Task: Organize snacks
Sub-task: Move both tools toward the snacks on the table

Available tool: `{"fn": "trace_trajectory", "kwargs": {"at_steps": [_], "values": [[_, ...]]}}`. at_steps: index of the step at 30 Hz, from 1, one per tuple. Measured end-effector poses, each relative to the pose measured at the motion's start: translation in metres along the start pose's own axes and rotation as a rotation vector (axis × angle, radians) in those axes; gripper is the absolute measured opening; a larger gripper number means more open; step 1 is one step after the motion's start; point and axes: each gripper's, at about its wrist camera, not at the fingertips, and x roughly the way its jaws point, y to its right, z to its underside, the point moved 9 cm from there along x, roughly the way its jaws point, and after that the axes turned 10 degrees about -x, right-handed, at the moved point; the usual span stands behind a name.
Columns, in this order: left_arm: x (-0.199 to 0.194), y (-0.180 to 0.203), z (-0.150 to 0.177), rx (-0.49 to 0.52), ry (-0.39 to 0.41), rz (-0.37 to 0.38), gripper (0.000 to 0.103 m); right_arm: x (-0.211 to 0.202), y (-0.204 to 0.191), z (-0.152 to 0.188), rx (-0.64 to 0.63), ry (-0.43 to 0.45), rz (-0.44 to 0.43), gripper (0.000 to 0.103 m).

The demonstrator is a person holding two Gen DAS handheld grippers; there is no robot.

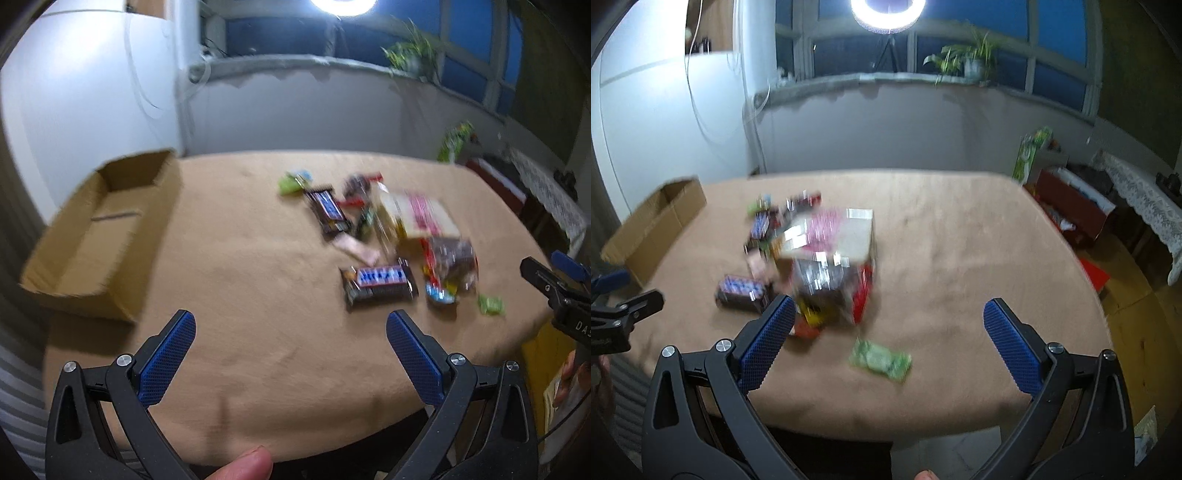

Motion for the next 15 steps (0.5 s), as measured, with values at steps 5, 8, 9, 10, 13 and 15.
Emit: {"fn": "trace_trajectory", "kwargs": {"at_steps": [5, 8, 9, 10, 13, 15], "values": [[0.024, 0.021, 0.016, 0.066, -0.037, 0.039, 0.103, 0.022, -0.007, 0.03, -0.045, -0.024, -0.026, 0.103], [0.038, 0.033, 0.015, 0.105, -0.043, 0.051, 0.103, 0.031, -0.008, 0.041, -0.062, -0.047, -0.038, 0.103], [0.044, 0.037, 0.013, 0.114, -0.045, 0.055, 0.103, 0.036, -0.008, 0.043, -0.066, -0.052, -0.036, 0.103], [0.049, 0.041, 0.011, 0.121, -0.045, 0.061, 0.103, 0.041, -0.001, 0.043, -0.097, -0.056, -0.004, 0.103], [0.058, 0.051, 0.006, 0.133, -0.043, 0.092, 0.103, 0.052, 0.007, 0.048, -0.108, -0.074, 0.021, 0.103], [0.066, 0.056, 0.007, 0.139, -0.06, 0.102, 0.103, 0.056, 0.009, 0.05, -0.086, -0.058, 0.0, 0.103]]}}
